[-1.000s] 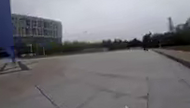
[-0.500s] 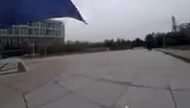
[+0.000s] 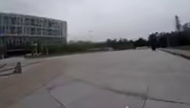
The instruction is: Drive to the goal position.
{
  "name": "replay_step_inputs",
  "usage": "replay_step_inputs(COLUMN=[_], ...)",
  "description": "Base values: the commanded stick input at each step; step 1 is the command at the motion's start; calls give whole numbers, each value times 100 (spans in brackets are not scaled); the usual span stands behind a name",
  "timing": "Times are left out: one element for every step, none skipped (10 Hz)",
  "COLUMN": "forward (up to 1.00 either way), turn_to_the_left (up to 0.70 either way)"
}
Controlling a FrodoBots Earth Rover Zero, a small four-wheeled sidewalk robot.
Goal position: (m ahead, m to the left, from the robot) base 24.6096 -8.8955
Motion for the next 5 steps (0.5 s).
replay_step_inputs(forward=[100,90,0,0,0], turn_to_the_left=[0,0,0,0,0])
